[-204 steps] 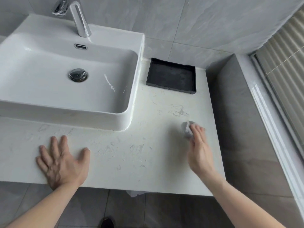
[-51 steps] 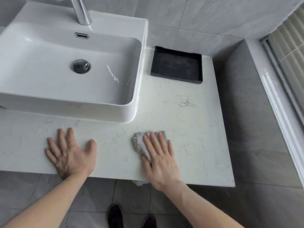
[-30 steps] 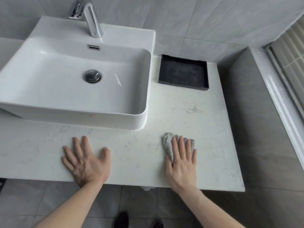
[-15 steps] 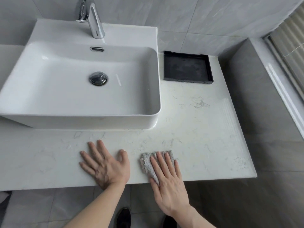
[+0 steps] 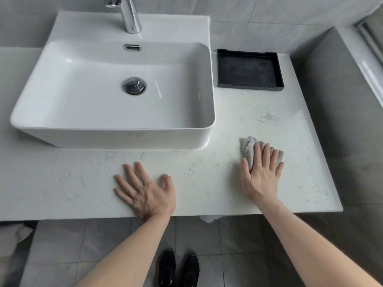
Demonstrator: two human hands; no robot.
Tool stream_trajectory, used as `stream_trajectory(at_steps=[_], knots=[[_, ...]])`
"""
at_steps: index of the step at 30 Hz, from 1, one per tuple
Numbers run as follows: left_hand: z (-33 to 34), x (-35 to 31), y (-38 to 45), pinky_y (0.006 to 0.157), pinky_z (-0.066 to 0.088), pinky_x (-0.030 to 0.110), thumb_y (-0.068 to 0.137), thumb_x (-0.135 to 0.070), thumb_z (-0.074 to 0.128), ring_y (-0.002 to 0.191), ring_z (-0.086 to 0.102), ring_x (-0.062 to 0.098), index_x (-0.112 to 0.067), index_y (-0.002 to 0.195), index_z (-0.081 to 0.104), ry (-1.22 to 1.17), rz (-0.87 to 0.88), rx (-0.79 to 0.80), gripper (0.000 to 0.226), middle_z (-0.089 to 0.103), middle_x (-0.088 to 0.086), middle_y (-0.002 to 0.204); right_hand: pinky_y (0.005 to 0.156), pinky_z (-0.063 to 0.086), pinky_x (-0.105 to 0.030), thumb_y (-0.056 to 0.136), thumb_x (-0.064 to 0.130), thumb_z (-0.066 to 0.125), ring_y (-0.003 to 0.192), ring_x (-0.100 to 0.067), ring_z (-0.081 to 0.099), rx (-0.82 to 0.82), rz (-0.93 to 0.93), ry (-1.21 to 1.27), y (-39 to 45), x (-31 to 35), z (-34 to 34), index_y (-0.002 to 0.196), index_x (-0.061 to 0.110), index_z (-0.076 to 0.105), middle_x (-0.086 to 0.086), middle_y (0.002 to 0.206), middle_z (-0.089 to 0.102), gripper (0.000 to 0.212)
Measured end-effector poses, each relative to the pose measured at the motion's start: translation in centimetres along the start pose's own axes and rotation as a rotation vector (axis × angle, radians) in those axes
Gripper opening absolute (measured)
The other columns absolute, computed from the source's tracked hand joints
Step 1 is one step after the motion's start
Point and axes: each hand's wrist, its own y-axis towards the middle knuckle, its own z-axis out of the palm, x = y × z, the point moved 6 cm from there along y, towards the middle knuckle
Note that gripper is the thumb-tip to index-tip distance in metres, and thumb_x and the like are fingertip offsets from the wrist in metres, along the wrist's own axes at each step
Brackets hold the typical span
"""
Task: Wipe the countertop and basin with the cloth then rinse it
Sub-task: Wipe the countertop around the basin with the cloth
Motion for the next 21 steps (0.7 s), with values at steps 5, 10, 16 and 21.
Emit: stream_trajectory(at_steps=[5, 10, 16, 21], knots=[[-0.2, -0.1, -0.1, 0.123, 0.002, 0.058, 0.082, -0.057, 0.038, 0.155, -0.003, 0.035, -0.02, 0.158, 0.024, -0.039, 0.011, 0.001, 0.086, 0.01, 0.005, 0.169, 0.127, -0.012, -0.049, 0.108, 0.045, 0.021, 0.157, -0.017, -0.022, 0.027, -0.143, 0.087, -3.9, 6.0, 2.3, 0.165, 0.031, 0.0, 0.005, 0.173, -0.014, 0.062], [-0.4, 0.1, -0.1, 0.123, 0.003, 0.058, 0.079, -0.054, 0.038, 0.155, 0.0, 0.033, -0.019, 0.156, 0.03, -0.086, 0.037, -0.026, 0.085, 0.014, 0.004, 0.169, 0.128, -0.008, -0.048, 0.106, 0.04, 0.025, 0.156, -0.016, -0.026, 0.125, -0.475, -0.019, -9.8, 10.4, 5.3, 0.165, 0.032, -0.003, 0.007, 0.172, -0.016, 0.065], [-0.8, 0.7, 0.0, 0.124, 0.002, 0.056, 0.077, -0.059, 0.038, 0.156, -0.001, 0.03, -0.024, 0.155, 0.033, -0.132, 0.102, -0.01, 0.086, 0.014, 0.001, 0.169, 0.129, -0.004, -0.048, 0.108, 0.041, 0.028, 0.158, -0.013, -0.018, 0.125, -0.593, -0.056, -9.0, 9.0, 4.8, 0.164, 0.037, 0.004, 0.013, 0.172, -0.009, 0.062], [-1.7, 3.1, 0.5, 0.125, 0.002, 0.045, 0.08, -0.056, 0.037, 0.156, 0.001, 0.015, -0.034, 0.145, 0.049, -0.364, 0.215, 0.083, 0.07, 0.021, -0.012, 0.166, 0.129, -0.005, -0.047, 0.103, 0.047, 0.022, 0.159, -0.014, -0.014, 0.041, -0.322, -0.041, -4.9, 5.7, 3.0, 0.165, 0.036, 0.006, 0.012, 0.173, -0.006, 0.065]])
